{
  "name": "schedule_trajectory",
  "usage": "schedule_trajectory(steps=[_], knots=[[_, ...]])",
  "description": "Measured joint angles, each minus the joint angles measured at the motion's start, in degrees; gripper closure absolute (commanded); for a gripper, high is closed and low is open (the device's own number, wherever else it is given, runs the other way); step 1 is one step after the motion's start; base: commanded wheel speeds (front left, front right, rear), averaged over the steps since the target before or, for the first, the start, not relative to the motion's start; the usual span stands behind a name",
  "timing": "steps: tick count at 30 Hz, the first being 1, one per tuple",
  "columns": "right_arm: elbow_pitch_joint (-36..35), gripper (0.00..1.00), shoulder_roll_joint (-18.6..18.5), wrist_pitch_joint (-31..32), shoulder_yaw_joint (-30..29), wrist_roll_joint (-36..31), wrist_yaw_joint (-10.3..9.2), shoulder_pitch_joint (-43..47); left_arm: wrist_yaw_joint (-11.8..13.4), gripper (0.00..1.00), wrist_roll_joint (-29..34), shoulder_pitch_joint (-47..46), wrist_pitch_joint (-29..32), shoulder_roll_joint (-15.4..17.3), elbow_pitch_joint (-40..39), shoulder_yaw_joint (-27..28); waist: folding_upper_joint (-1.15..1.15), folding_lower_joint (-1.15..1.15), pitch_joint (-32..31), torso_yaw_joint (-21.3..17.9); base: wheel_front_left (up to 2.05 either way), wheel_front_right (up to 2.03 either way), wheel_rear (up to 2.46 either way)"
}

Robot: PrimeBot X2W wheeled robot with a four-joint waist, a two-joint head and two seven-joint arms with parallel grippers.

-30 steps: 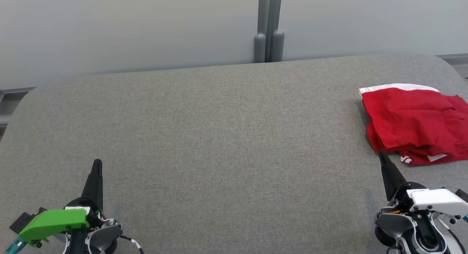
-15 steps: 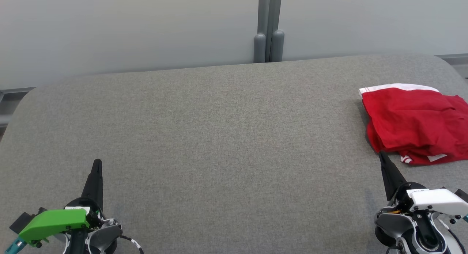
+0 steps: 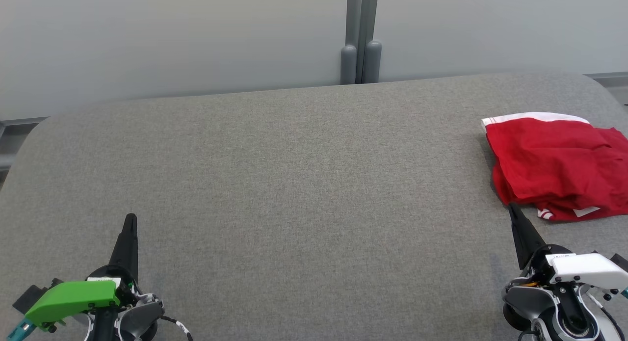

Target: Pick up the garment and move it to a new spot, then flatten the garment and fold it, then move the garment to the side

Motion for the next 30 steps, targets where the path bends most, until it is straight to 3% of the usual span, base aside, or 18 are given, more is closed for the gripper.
schedule_trajectory(steps=[30], knots=[[0.0, 1.0, 0.0, 0.0, 0.0, 0.0, 0.0, 0.0, 0.0, 1.0, 0.0, 0.0, 0.0, 0.0, 0.0, 0.0, 0.0, 0.0, 0.0, 0.0, 0.0, 0.0, 0.0]])
